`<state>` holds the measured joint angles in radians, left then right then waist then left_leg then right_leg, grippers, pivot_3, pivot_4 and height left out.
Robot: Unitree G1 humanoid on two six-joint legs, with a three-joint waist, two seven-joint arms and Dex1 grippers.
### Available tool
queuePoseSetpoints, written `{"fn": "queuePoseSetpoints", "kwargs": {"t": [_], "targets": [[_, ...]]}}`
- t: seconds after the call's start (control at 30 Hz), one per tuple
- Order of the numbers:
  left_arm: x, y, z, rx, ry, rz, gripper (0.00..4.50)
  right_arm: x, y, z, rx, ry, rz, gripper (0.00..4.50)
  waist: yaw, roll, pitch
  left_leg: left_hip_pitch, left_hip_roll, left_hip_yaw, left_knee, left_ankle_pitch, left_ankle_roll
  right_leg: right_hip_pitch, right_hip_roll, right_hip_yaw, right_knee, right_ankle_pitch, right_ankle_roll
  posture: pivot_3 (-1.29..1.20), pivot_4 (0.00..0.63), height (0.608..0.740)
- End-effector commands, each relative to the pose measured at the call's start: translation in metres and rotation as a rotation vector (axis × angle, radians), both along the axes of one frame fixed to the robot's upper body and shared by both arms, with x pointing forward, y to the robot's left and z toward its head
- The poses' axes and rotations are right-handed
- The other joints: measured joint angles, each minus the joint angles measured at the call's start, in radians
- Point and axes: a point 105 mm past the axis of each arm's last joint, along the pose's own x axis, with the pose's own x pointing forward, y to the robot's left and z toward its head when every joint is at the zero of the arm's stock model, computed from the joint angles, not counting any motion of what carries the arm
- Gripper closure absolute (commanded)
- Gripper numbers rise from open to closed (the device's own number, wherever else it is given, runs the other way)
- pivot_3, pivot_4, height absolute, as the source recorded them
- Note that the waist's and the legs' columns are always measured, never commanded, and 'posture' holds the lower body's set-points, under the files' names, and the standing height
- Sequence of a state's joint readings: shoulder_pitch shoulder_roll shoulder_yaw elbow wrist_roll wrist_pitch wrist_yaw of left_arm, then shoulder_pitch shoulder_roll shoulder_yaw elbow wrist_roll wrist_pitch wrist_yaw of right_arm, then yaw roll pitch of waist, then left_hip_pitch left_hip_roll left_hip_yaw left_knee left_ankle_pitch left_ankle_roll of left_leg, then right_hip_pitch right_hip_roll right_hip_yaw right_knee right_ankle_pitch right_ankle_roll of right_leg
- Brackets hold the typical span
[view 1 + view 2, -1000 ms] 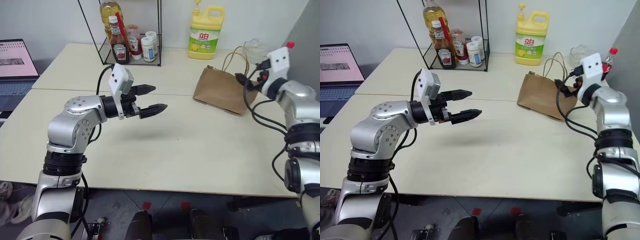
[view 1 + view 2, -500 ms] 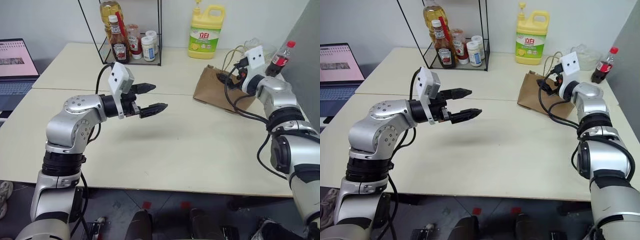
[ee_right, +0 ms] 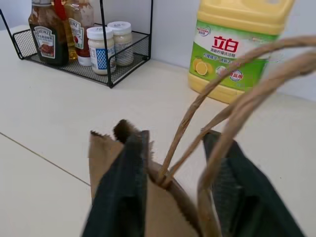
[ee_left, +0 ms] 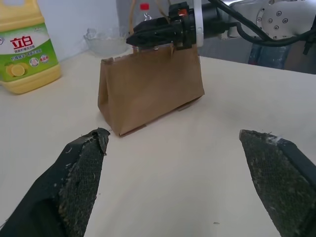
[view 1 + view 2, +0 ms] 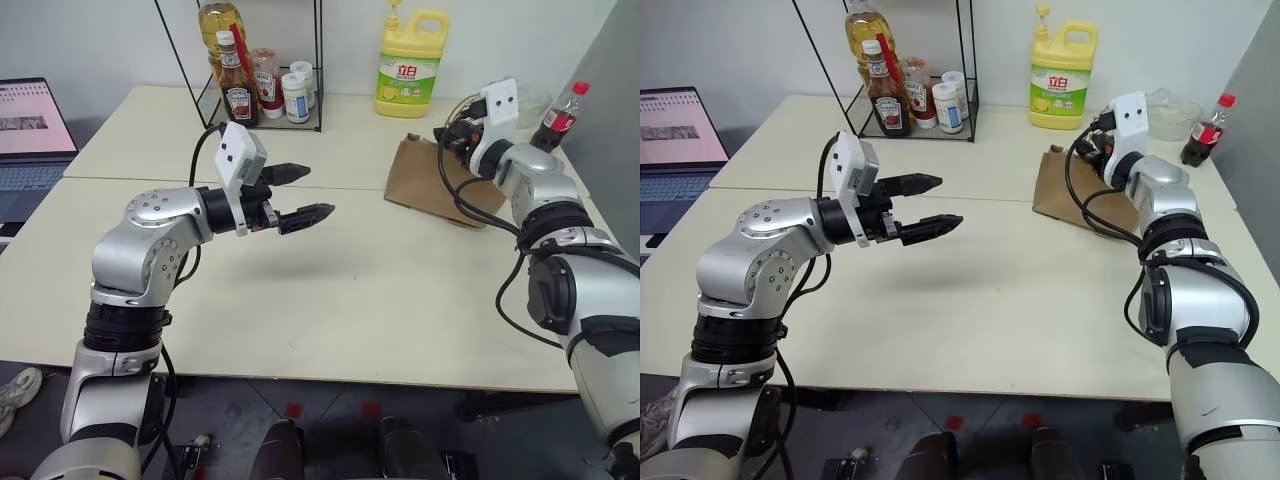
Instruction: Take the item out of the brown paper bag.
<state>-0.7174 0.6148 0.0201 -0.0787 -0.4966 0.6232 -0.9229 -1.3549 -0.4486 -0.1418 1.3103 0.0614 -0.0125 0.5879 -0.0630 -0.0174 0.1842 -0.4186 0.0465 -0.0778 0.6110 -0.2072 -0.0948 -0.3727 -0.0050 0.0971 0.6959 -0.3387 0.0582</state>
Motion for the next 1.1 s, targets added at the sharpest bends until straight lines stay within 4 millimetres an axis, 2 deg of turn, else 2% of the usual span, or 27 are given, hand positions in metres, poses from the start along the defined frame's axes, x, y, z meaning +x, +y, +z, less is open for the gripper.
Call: {"fn": "queuePoseSetpoints", "kwargs": {"t": [0.03, 0.13, 0.47, 0.67, 0.93, 1.1], "targets": [[-0.001, 0.003, 0.017, -0.018, -0.077, 0.017, 0.00, -0.001, 0.004, 0.029, 0.023, -0.077, 0.010, 3.98, -0.001, 0.000, 0.000, 0.000, 0.000, 0.000, 0.000, 0.000, 0.000, 0.000, 0.000, 0.000, 0.000, 0.000, 0.000, 0.00, 0.150, 0.740], [-0.001, 0.003, 0.018, -0.024, -0.080, 0.022, 0.00, -0.001, 0.005, 0.029, 0.021, -0.078, 0.011, 4.49, -0.003, 0.000, 0.000, 0.000, 0.000, 0.000, 0.000, 0.000, 0.000, 0.000, 0.000, 0.000, 0.000, 0.000, 0.000, 0.00, 0.150, 0.740], [-0.003, 0.002, 0.015, -0.037, -0.075, 0.033, 0.00, -0.005, 0.024, 0.040, 0.022, -0.108, 0.118, 4.49, -0.015, 0.000, 0.000, 0.000, 0.000, 0.000, 0.000, 0.000, 0.000, 0.000, 0.000, 0.000, 0.001, 0.000, 0.000, 0.00, 0.150, 0.740], [-0.009, 0.010, 0.010, -0.069, -0.037, 0.062, 0.00, -0.014, 0.054, 0.062, 0.048, -0.171, 0.266, 4.49, -0.025, 0.001, 0.001, 0.000, 0.000, 0.000, 0.000, 0.000, 0.000, -0.001, 0.000, 0.000, 0.001, 0.000, 0.000, 0.00, 0.150, 0.740], [-0.033, 0.024, -0.028, -0.032, 0.052, 0.131, 0.00, -0.028, 0.097, 0.074, 0.027, -0.219, 0.459, 4.49, -0.030, 0.002, 0.001, 0.000, 0.000, 0.000, 0.000, 0.000, 0.000, -0.001, 0.000, 0.000, 0.002, 0.000, 0.000, 0.00, 0.150, 0.740], [-0.042, 0.028, -0.033, -0.079, 0.073, 0.194, 0.00, -0.035, 0.117, 0.084, 0.067, -0.240, 0.528, 4.49, -0.026, 0.002, 0.001, 0.000, 0.000, 0.000, 0.000, -0.001, 0.002, -0.001, 0.000, 0.000, 0.002, 0.000, 0.000, 0.00, 0.150, 0.740]]}}
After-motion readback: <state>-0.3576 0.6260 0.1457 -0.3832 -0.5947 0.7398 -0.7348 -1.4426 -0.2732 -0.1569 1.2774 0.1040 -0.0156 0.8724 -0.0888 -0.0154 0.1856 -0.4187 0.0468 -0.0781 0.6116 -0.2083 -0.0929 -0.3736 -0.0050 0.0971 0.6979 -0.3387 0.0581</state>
